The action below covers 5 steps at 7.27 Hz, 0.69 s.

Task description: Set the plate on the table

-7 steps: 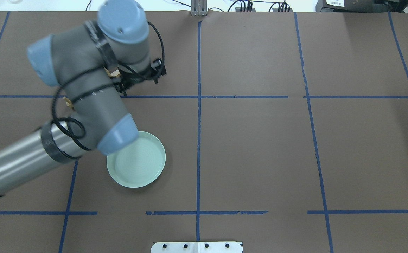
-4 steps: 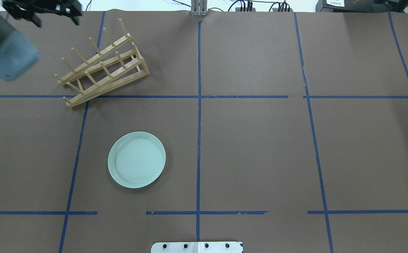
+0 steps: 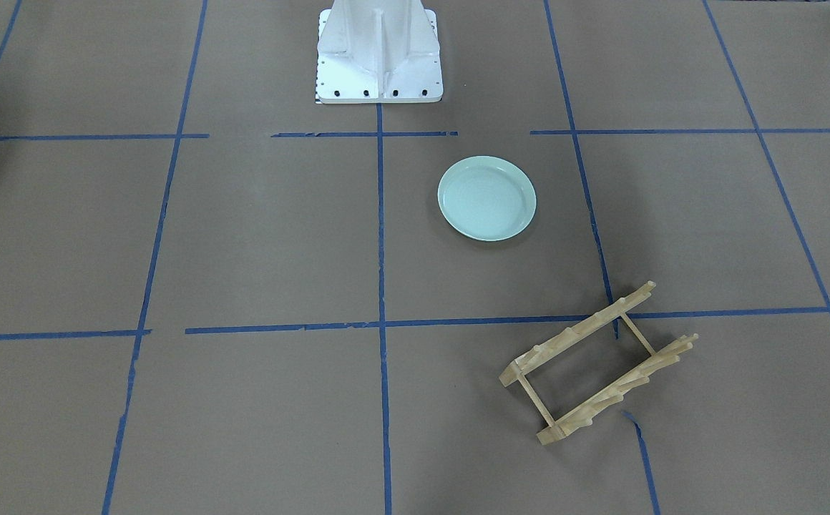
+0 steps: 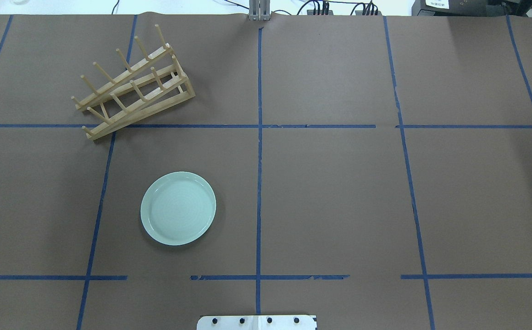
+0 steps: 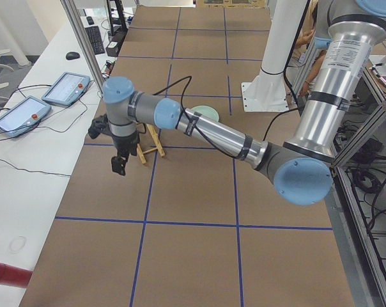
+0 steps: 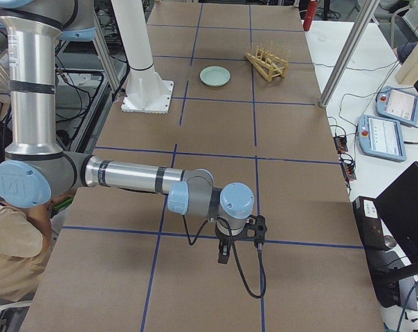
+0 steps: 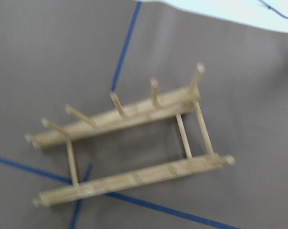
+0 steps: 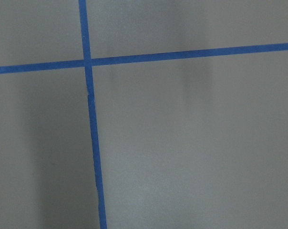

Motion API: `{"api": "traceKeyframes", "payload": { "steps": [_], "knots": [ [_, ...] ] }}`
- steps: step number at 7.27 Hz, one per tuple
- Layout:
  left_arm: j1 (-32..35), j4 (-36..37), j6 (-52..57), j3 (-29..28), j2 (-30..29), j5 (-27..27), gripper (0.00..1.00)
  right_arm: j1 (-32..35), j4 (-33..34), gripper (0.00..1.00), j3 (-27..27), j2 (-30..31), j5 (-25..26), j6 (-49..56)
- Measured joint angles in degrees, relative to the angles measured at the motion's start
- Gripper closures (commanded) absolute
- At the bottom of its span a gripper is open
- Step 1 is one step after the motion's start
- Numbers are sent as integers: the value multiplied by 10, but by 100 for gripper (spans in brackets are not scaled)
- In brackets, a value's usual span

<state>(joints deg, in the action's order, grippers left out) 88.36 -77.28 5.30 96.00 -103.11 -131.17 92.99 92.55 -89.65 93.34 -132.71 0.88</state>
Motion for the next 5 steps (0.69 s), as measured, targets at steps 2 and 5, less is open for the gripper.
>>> {"api": "traceKeyframes", "payload": {
  "steps": [2,5],
  "knots": [
    [10,22,16,2,40,-74,0,0,0,0,0,0,0,0],
    [12,-25,17,0,55,-90,0,0,0,0,0,0,0,0]
  ]
}}
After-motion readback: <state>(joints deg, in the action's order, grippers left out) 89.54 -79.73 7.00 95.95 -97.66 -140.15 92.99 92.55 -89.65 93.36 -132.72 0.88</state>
